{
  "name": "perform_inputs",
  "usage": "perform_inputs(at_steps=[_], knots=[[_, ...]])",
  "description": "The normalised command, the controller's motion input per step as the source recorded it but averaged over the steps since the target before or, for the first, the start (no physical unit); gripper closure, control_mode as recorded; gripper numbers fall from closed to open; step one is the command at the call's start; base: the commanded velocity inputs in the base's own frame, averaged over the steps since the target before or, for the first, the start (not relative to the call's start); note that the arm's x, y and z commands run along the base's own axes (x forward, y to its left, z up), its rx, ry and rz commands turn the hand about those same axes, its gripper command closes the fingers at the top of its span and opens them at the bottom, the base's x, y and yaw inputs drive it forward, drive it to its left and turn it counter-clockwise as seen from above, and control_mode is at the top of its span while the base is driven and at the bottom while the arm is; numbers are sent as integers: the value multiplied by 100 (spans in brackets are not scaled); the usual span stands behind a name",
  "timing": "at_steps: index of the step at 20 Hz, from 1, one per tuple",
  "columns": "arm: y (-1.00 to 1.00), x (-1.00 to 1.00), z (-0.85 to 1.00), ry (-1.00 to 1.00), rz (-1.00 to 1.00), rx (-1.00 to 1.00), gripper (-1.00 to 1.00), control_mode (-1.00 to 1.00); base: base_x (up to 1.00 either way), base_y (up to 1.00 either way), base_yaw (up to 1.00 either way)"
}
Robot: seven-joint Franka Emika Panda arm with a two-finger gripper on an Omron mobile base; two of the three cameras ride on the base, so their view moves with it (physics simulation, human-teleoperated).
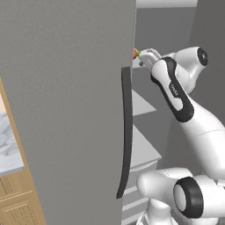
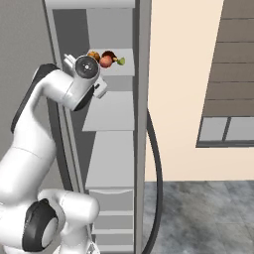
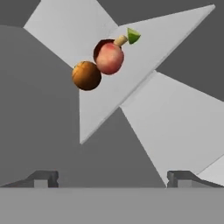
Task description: Take the peach and lemon wedge from the second highest rack and move them to the highest rack where the orange and steak are located, to maximize freezer space. Close the freezer door after rearranging.
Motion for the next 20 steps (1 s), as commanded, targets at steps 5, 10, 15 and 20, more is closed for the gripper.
perform_inputs(at_steps=[5, 10, 15, 20], knots=[[0, -100, 0, -1, -6, 0, -100, -100, 0, 0, 0], [1, -98, 0, 0, -9, 0, -100, -100, 0, 0, 0], [23, -56, -21, 25, -1, -17, -100, -100, 0, 0, 0], [13, -64, -19, 5, -7, -1, -100, -100, 0, 0, 0]])
